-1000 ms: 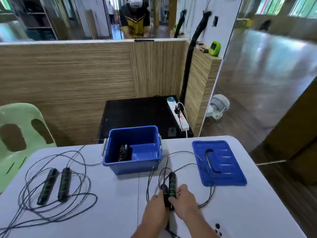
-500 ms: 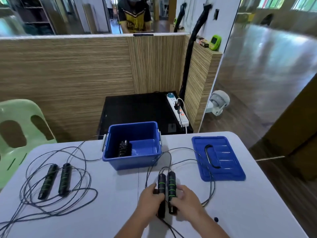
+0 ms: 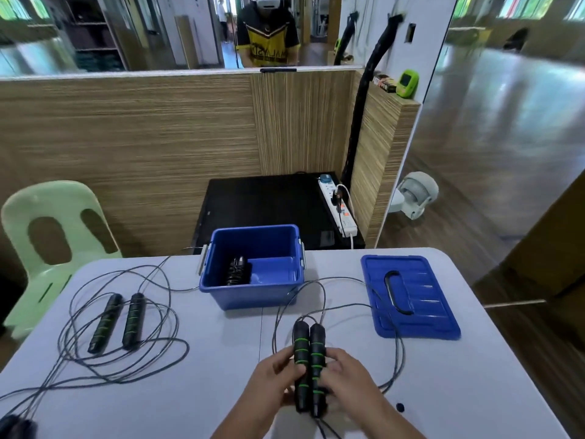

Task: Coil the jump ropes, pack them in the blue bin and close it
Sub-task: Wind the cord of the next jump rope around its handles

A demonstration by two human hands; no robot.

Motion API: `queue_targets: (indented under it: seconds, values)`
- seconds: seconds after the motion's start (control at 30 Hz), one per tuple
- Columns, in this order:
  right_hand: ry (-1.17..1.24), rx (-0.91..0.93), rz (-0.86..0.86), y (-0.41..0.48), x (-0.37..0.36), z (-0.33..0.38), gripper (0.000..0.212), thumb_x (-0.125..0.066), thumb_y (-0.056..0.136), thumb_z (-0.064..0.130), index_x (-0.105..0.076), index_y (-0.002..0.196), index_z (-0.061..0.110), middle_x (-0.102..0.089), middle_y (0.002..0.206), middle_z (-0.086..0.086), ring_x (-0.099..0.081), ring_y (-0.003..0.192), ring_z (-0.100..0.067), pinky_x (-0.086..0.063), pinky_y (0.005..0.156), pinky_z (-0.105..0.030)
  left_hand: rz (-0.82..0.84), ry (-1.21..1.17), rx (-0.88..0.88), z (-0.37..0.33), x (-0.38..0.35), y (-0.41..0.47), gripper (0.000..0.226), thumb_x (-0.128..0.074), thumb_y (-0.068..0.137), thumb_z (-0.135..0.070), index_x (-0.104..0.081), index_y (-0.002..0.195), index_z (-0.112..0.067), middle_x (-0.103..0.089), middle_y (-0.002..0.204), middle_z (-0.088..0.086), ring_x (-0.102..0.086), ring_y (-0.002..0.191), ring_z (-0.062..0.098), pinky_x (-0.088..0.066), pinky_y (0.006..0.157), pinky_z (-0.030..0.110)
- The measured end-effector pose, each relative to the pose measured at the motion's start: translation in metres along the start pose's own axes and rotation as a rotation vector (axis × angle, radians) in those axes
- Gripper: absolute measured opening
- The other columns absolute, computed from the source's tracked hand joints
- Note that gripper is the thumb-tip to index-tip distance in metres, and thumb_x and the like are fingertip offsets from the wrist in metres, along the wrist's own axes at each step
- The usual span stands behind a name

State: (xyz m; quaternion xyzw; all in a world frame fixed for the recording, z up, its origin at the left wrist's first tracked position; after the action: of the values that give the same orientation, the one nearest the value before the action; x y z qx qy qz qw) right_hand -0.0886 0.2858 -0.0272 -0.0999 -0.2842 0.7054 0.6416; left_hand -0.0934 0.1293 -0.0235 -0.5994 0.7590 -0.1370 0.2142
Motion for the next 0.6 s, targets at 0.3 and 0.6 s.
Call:
queue_targets:
  seconds: [0.3,0.6]
  values:
    - [0.126,-0.076,-0.038,0.0,-0.023,0.015,0.062,-0.058,0.069,0.072,-0.075,0.1,0.022,-0.079,0.092,-0.001,-0.077,0.089,-0.02,-0.061,0.087,-0.048,-0.143,0.263,-0.178,-0.013,0.005,-0.026,0.054,-0.072,0.091,-0.005,-0.063,0.136,-0.032,-0.078,0.106,-0.006,-0.074,0.087,0.01,-0.063,0.07,0.032]
    - [0.52,-0.174,-0.095,-0.035,-0.069,0.035,0.05,-0.069,0.086,0.052,-0.071,0.094,0.003,-0.073,0.085,-0.022,-0.07,0.078,-0.039,-0.057,0.074,-0.046,-0.134,0.642,-0.411,-0.03,0.012,-0.06,0.077,-0.062,0.074,-0.062,-0.033,0.145,-0.055,-0.05,0.11,-0.019,-0.059,0.089,-0.005,-0.043,0.077,0.007]
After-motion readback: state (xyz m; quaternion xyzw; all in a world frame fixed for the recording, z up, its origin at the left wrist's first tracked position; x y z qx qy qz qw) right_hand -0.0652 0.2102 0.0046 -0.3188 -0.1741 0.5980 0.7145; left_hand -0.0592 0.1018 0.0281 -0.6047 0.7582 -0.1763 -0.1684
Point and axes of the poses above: each hand's wrist, its own y-axis towards the middle knuckle, its own x-axis out of the back of the hand, z = x × y, the point moved 8 cm from there along y, towards the middle knuckle
